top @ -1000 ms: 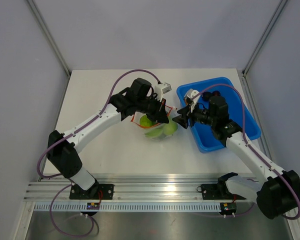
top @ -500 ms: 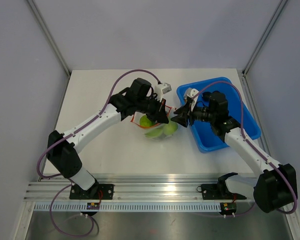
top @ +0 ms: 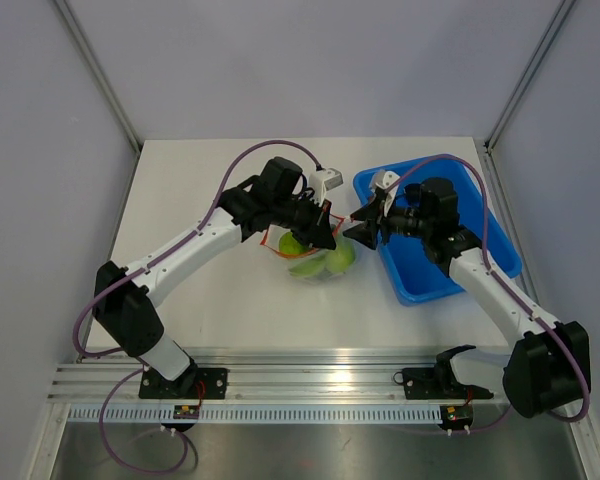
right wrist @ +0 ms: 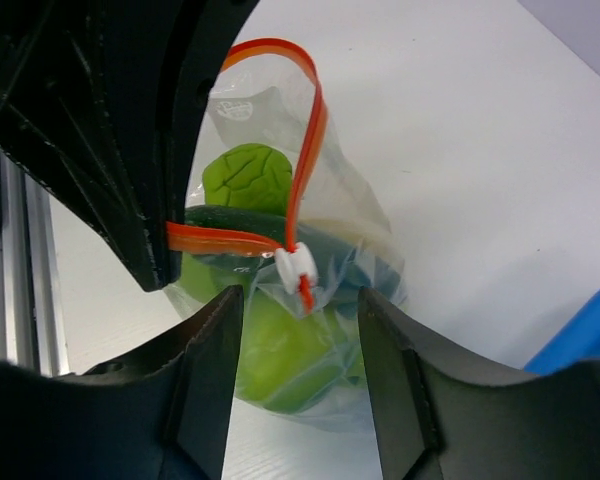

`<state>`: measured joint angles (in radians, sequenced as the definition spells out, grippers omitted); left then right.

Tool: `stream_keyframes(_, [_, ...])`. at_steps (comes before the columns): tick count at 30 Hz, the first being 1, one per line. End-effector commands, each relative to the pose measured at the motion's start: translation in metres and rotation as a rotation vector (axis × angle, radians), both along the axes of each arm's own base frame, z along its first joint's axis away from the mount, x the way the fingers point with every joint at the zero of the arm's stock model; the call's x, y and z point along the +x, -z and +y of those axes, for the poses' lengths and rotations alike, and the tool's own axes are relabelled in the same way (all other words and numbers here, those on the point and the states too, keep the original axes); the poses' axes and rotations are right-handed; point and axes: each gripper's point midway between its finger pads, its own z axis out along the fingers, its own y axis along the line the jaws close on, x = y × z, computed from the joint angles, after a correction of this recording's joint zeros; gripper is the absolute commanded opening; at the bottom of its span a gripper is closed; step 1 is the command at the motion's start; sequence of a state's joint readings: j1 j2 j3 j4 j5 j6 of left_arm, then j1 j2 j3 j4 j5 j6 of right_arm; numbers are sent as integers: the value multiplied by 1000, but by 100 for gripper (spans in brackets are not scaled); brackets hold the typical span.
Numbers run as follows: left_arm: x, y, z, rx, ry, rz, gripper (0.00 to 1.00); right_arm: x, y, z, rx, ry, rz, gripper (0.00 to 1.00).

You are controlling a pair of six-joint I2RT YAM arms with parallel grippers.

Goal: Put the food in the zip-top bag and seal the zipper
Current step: Adjust the zipper food storage bag at the center of the board.

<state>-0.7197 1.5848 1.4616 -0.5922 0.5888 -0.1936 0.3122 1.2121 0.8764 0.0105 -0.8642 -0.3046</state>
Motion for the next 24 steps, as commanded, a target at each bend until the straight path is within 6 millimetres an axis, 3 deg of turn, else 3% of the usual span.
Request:
stream_keyframes(1, [-8, -21, 2, -51, 44, -56, 0, 16, -24, -10, -15, 36, -106, 57])
stream_keyframes(6, [-10, -20, 3, -47, 60, -58, 0, 6, -14, -24, -32, -12, -49, 63])
stream_keyframes(15, [-13, -18, 4, -39, 86, -54, 0, -12, -14, -6, 66, -233, 76, 63])
stream_keyframes(24, [-12, -19, 2, -43, 86, -46, 0, -13, -16, -1, 110, -259, 100, 63])
